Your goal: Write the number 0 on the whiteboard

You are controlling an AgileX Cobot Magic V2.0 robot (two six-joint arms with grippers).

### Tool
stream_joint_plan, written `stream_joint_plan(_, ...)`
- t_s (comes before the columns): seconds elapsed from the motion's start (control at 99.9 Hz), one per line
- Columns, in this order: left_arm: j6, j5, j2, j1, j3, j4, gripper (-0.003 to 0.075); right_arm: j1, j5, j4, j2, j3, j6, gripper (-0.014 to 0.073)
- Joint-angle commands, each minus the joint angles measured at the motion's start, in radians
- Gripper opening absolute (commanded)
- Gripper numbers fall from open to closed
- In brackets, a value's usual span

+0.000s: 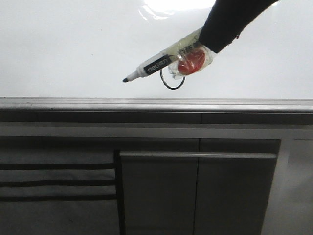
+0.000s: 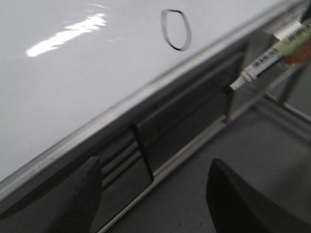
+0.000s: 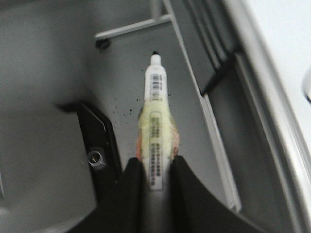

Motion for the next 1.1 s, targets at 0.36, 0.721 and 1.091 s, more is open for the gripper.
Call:
stream_joint_plan(0.36, 0.16, -0.012, 0.387, -0.269, -0.264, 0.024, 0.0428, 0.081, -0.031, 0.031, -0.053, -0.021, -0.265, -0.0055)
stream_joint_plan(0.721, 0.186, -0.021, 0.449, -0.267, -0.308, 0.024, 0.037, 0.081, -0.092, 0.051, -0.053, -0.021, -0.265, -0.0055)
stream_joint_plan(1.091, 0.186, -0.039, 0.449, -0.267, -0.308, 0.02, 0.0132, 0.081, -0.074, 0.055, -0.051, -0.021, -0.265, -0.0055)
